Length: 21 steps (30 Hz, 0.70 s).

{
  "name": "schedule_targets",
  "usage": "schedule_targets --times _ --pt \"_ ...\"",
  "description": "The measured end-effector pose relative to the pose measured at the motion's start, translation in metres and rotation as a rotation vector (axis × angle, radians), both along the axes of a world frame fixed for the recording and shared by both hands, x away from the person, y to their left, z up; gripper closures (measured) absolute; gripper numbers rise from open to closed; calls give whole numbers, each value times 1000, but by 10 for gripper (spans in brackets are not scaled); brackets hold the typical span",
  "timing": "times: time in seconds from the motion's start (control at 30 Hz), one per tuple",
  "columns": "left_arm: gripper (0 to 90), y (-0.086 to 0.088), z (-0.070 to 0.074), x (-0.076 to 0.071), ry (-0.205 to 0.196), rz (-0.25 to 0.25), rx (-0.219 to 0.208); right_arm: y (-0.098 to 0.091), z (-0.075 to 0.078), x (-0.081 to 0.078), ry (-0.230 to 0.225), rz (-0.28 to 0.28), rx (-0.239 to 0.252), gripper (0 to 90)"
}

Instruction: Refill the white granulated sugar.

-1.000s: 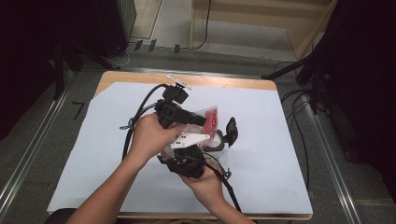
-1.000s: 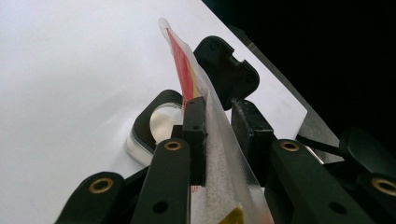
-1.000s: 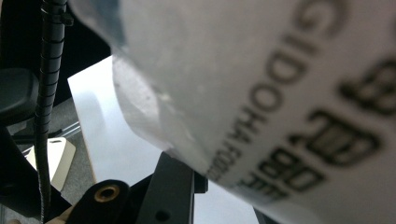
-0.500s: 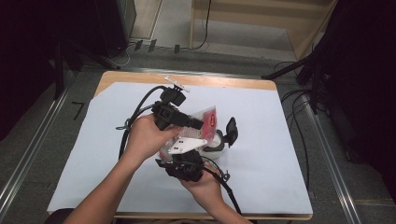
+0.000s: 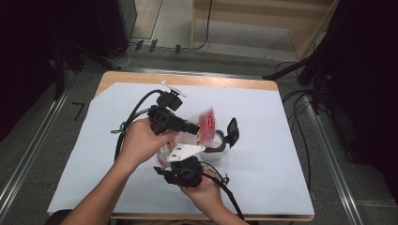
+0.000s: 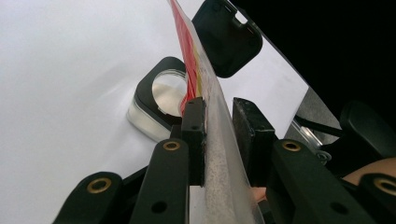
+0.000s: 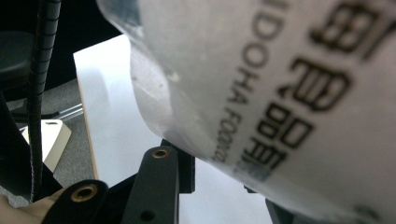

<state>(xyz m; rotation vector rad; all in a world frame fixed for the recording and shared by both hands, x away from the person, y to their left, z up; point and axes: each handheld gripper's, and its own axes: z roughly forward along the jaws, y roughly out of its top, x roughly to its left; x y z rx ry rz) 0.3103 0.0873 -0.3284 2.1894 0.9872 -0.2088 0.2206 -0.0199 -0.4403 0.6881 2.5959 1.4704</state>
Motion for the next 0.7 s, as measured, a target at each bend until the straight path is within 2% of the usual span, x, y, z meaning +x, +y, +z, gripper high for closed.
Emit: schedule_targets --times 0.27,0.4,0.6,0.7 --pt "758 2 -3 -1 21 -1 11 0 -8 -3 7 13 2 676" --pt "758 2 -5 -1 26 -16 25 -2 -12 -3 12 22 9 661" --pt "758 -1 -11 1 45 -41 39 -2 -18 -5 4 36 -10 647" --pt "758 0 -14 2 64 -46 23 -2 -21 -5 9 41 -14 636"
